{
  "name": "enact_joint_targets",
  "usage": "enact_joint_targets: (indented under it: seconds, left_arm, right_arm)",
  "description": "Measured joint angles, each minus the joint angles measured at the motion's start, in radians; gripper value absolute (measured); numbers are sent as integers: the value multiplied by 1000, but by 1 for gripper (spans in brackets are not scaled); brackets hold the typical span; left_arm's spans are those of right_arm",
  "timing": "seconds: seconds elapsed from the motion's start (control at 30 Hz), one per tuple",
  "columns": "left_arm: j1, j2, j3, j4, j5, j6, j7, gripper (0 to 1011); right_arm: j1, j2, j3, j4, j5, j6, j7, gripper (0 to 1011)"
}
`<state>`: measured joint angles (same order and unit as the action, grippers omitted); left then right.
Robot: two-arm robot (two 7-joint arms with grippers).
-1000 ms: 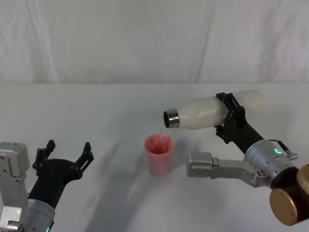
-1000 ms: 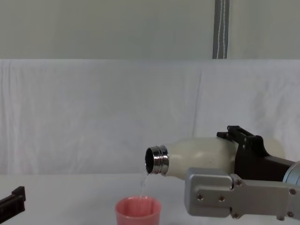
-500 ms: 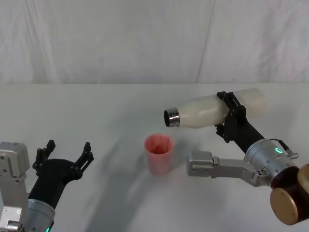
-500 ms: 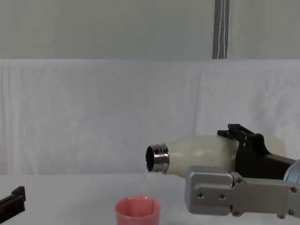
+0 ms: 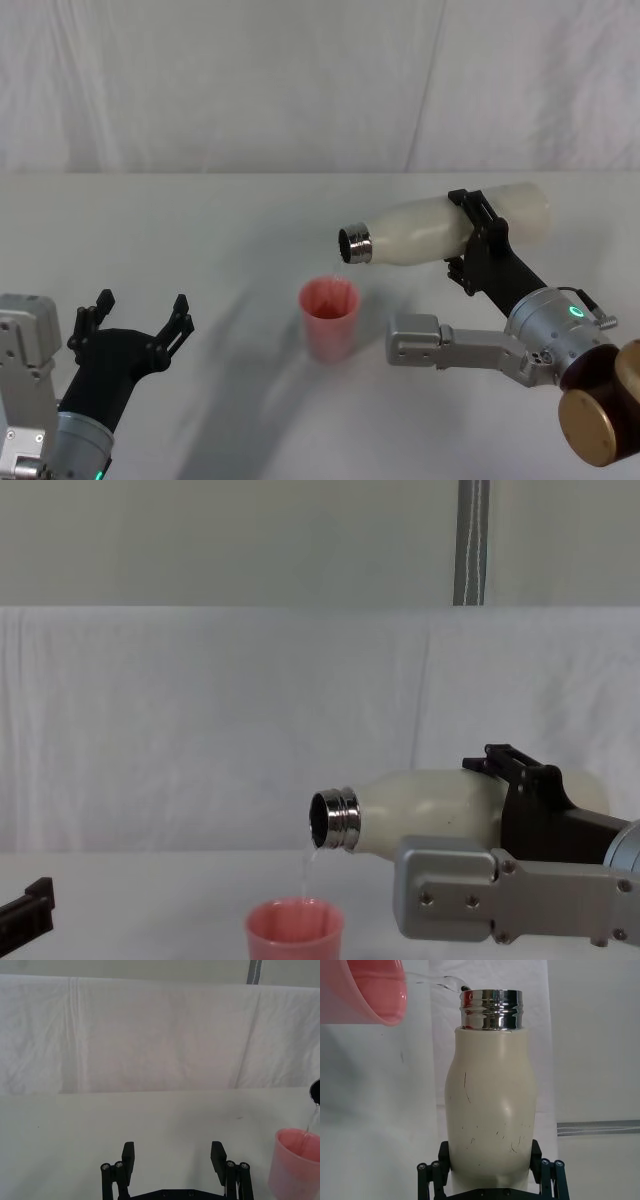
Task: Grasp the thermos with one hand and pour water into the cup lid.
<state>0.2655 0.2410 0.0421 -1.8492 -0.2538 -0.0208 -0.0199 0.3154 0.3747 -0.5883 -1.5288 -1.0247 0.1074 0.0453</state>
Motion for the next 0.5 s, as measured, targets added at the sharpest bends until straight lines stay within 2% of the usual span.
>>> enact_joint_targets:
  seconds: [0.37,0.5]
  left_arm:
    - [0,0,0,0,0,0,0,1001]
    - [0,0,0,0,0,0,0,1001]
  right_arm:
    - [-3,1,1,-1,0,0,0,950]
    - [-14,-8,15,-7,37,-6,2,950]
